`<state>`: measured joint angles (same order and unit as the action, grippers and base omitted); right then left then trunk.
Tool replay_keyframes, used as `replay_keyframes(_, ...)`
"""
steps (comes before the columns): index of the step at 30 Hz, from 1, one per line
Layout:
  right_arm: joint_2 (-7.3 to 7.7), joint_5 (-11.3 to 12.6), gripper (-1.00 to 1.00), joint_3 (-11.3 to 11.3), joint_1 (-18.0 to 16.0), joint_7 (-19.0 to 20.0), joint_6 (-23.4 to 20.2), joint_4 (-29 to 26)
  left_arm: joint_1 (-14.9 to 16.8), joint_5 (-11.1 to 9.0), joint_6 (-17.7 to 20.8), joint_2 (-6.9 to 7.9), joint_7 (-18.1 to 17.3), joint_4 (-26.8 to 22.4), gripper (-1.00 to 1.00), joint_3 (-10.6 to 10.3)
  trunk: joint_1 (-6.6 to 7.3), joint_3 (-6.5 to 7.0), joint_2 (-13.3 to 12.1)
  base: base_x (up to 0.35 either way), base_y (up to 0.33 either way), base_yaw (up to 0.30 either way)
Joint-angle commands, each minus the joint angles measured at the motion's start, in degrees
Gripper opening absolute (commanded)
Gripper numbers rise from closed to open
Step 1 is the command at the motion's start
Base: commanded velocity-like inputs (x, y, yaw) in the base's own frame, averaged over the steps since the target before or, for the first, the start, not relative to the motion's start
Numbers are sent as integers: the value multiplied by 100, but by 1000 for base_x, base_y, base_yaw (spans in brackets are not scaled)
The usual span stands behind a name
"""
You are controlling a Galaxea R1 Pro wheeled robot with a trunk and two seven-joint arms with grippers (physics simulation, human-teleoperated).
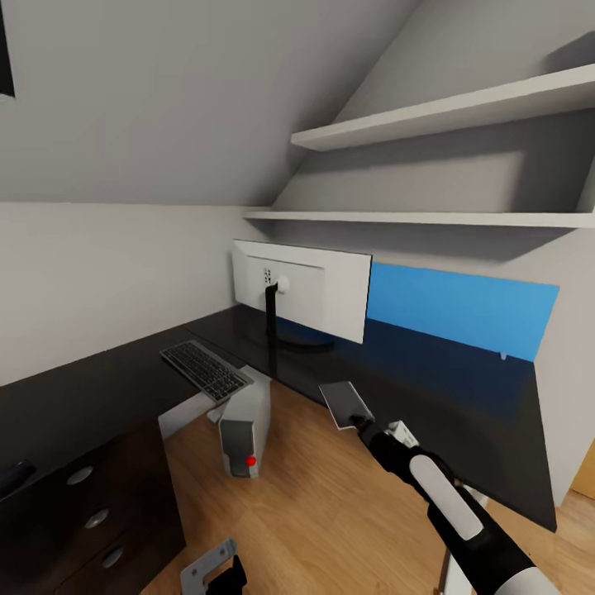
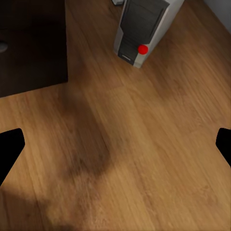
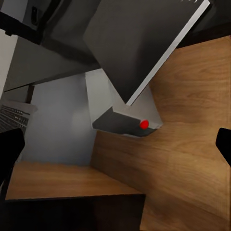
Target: In the bedroom, organize the workspace by keeping the computer under the desk, ensuring the monitor is on the desk, placing the keyboard on the desk next to the monitor, placing the mouse on the desk next to the keyboard, moving the folder from the swivel chair onto the desk next to the mouse, stacking the notebook on top of the folder with the pen on top of the notebook, and positioning the swivel chair next to the desk.
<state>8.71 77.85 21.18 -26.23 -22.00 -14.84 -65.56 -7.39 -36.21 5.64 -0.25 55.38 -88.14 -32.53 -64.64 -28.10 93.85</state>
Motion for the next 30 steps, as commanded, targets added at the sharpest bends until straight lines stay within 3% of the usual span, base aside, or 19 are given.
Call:
replay_keyframes(1, -7, 11, 100, 12, -5, -39, -1, -9, 1, -1, 51, -1, 26, -10, 100, 1, -23, -24, 45, 0, 0, 0)
replay_keyframes(30, -73, -215, 100, 22, -5, -41, -1, -9, 1, -1, 51, -6, 18, -2, 100, -9, -660, -544, 1208, 0, 0, 0)
